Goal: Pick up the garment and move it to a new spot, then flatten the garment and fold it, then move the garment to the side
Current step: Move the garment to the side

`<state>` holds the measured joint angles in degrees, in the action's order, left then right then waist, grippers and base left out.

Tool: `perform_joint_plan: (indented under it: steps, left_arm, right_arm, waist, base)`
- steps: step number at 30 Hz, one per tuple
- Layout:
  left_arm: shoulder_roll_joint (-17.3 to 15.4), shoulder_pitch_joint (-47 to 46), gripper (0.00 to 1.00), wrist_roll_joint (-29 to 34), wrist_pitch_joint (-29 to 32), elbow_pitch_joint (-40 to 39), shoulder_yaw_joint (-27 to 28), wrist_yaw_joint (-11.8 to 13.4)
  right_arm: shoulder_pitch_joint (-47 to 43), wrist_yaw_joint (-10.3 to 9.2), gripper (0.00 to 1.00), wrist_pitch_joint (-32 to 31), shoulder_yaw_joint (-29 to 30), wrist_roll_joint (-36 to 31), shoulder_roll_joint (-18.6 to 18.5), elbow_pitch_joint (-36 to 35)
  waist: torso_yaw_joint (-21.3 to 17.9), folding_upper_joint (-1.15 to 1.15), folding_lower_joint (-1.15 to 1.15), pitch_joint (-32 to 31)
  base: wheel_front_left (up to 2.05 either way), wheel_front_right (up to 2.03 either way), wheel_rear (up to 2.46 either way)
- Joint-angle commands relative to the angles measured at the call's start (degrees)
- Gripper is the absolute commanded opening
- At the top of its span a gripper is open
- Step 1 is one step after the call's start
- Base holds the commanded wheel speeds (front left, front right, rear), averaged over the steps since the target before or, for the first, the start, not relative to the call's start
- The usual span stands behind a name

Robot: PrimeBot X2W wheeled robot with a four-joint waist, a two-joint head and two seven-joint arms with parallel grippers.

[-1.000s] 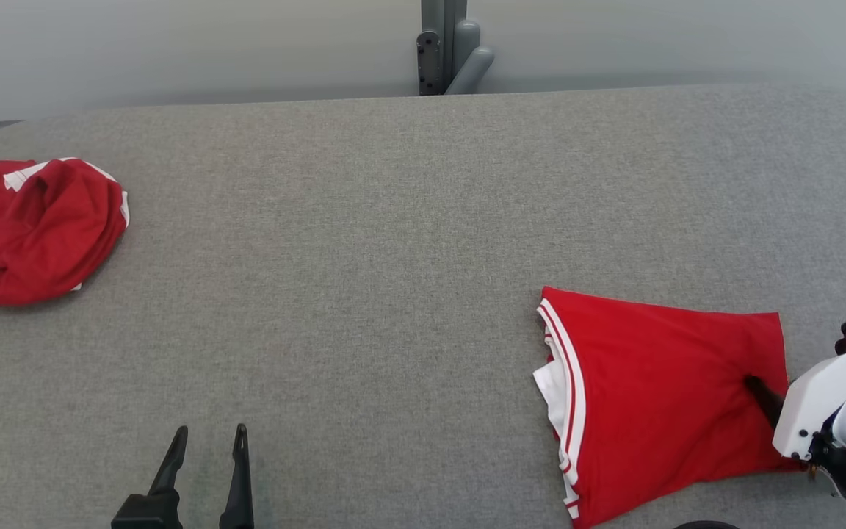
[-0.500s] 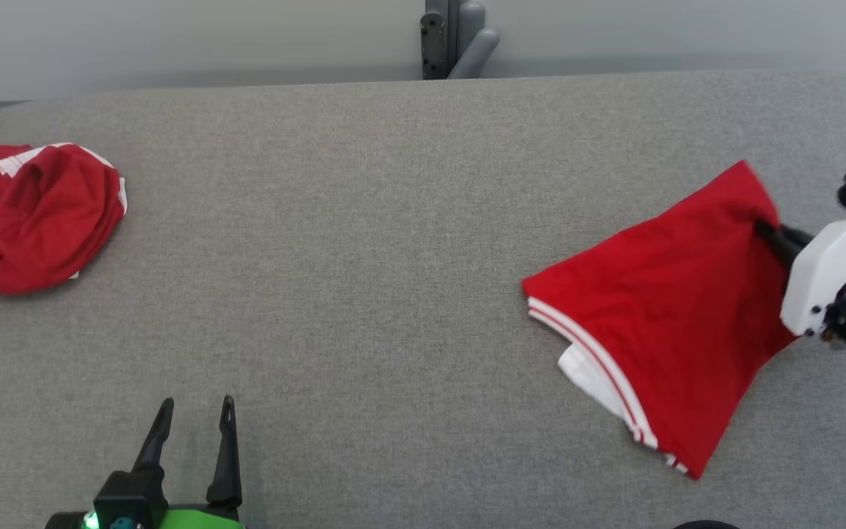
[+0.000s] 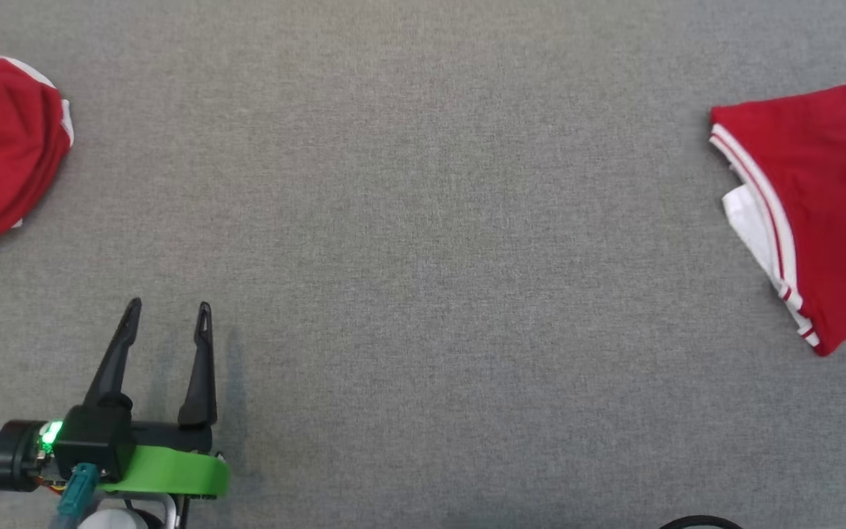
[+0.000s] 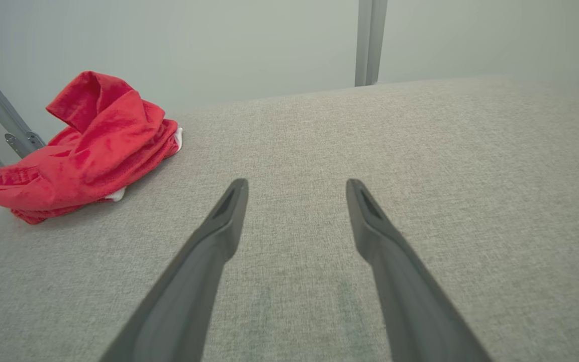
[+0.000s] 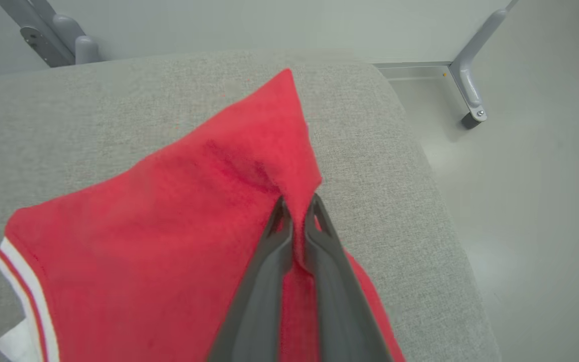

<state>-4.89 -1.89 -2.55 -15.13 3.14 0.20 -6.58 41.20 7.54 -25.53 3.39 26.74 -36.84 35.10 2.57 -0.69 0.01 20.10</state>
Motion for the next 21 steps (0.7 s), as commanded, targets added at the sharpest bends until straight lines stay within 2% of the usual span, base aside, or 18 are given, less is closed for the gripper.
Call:
perform_joint_plan:
  steps: [1, 8, 13, 14, 15, 16, 18, 21]
  left_arm:
    - [-0.8, -1.3, 1.0, 0.2, 0.0, -0.6, 0.5, -0.2]
    - [-2.6, -2.4, 1.0, 1.0, 0.0, -1.9, 0.5, -0.4]
    - [-2.6, -1.6, 1.0, 1.1, 0.0, -1.8, 0.3, -0.5]
    - [-2.5, -1.4, 1.0, 1.1, 0.0, -1.8, 0.4, -0.5]
    - [-2.4, -1.2, 1.0, 1.1, 0.0, -1.7, 0.5, -0.4]
    - [-2.2, -1.1, 1.0, 1.1, 0.0, -1.7, 0.6, -0.3]
    - [-2.1, -0.7, 1.0, 1.1, 0.0, -1.7, 0.8, 0.0]
    - [-2.0, 0.3, 1.0, 0.7, 0.0, -1.4, 1.5, 0.2]
  right_arm:
    - [0.9, -0.11, 0.0, 0.5, 1.1, -1.1, -0.6, 1.0]
    - [5.4, -0.1, 0.0, 0.8, 9.0, -8.0, -2.1, 8.6]
    - [8.2, -0.11, 0.0, 3.1, 13.7, -14.1, -0.9, 13.1]
    - [8.4, -0.1, 0.19, 3.2, 14.1, -15.6, -0.6, 13.8]
    - [8.6, -0.1, 0.97, 3.4, 14.5, -17.0, -0.4, 14.5]
    - [8.8, -0.1, 1.0, 3.9, 15.0, -18.5, -0.4, 14.9]
    - [9.9, -0.1, 1.0, 7.2, 17.4, -21.6, -0.2, 14.8]
    - [10.8, -0.08, 1.0, 14.5, 18.8, -24.5, 3.1, 12.9]
  waist:
    - [-0.9, 0.69, -0.01, 4.6]
    - [-1.5, 0.69, -0.01, 7.6]
    - [-1.5, 0.69, -0.01, 8.0]
    - [-1.6, 0.69, -0.01, 7.9]
    - [-1.7, 0.69, -0.01, 7.8]
    - [-1.8, 0.69, -0.01, 7.7]
    - [-2.3, 0.69, -0.01, 7.1]
    - [-3.0, 0.69, -0.01, 5.2]
  base:
    - [0.0, 0.0, 0.0]
    - [0.0, 0.0, 0.0]
    - [0.0, 0.0, 0.0]
    - [0.0, 0.0, 0.0]
    - [0.0, 0.0, 0.0]
    - [0.0, 0.0, 0.0]
    - [0.0, 0.0, 0.0]
    - [0.0, 0.0, 0.0]
